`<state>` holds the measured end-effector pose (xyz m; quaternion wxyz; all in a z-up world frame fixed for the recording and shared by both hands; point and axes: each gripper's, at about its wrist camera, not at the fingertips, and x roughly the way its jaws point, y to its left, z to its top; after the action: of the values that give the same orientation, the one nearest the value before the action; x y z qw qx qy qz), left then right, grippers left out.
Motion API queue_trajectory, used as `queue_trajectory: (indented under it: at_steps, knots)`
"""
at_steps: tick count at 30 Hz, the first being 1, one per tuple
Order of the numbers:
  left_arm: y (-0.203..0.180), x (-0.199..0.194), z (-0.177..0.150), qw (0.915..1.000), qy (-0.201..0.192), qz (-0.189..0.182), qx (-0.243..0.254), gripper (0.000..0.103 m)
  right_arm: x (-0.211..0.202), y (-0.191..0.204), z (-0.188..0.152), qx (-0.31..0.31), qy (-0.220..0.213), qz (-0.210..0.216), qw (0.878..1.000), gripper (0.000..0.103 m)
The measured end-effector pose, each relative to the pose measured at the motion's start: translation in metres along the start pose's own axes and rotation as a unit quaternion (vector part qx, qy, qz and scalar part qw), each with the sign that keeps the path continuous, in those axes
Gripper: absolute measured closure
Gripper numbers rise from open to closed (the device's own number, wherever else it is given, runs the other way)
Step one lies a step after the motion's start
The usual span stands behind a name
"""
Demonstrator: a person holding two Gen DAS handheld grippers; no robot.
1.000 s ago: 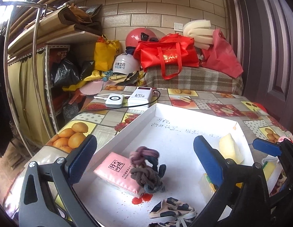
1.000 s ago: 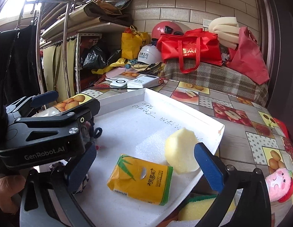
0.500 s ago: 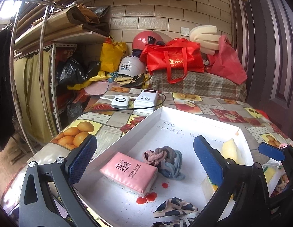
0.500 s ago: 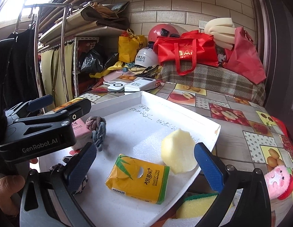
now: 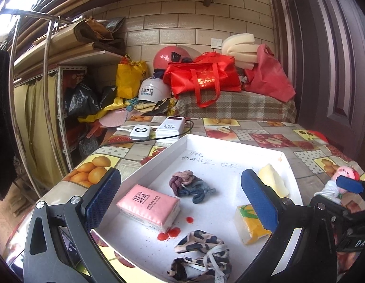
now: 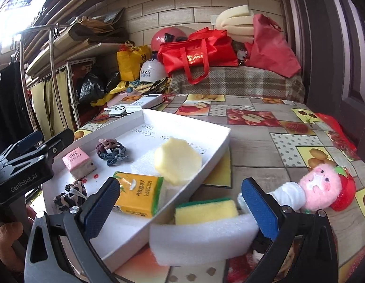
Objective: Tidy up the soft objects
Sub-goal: 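Move both open tools back to the pile of soft items, then grasp a white foam strip with the left tool while the right tool grasps the red apple plush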
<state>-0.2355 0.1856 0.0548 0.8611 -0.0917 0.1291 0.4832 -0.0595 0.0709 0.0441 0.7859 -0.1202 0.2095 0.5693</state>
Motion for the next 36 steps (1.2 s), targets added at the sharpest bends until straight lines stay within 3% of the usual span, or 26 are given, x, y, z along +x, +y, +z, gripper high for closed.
queue_trajectory:
  at_steps: [6, 11, 16, 21, 27, 31, 36]
  knots:
    - [-0.026, -0.01, -0.002, 0.9971, 0.001, -0.068, 0.032, 0.0, -0.044, -0.053, -0.005, 0.006, -0.069, -0.056, 0.996, 0.0]
    - [-0.063, -0.023, -0.005, 0.9866, 0.0, -0.137, 0.089, 0.0, -0.062, -0.133, -0.011, 0.089, -0.065, -0.111, 0.988, 0.0]
    - [-0.107, -0.037, -0.014, 0.9688, 0.016, -0.195, 0.152, 0.0, -0.074, -0.201, -0.021, 0.168, -0.04, -0.16, 0.972, 0.0]
    - [-0.147, -0.039, -0.024, 0.9565, 0.032, -0.196, 0.214, 0.0, -0.06, -0.217, -0.024, 0.188, -0.002, -0.105, 0.977, 0.0]
    - [-0.156, -0.025, -0.026, 0.9556, 0.065, -0.188, 0.218, 0.0, -0.032, -0.223, -0.016, 0.195, 0.045, -0.137, 0.97, 0.0]
    - [-0.153, -0.012, -0.026, 0.9559, 0.094, -0.19, 0.203, 0.0, -0.019, -0.23, -0.018, 0.204, 0.078, -0.131, 0.967, 0.003]
    - [-0.17, -0.003, -0.035, 0.9417, 0.129, -0.201, 0.237, 0.0, 0.004, -0.226, -0.012, 0.187, 0.105, -0.103, 0.971, 0.003]
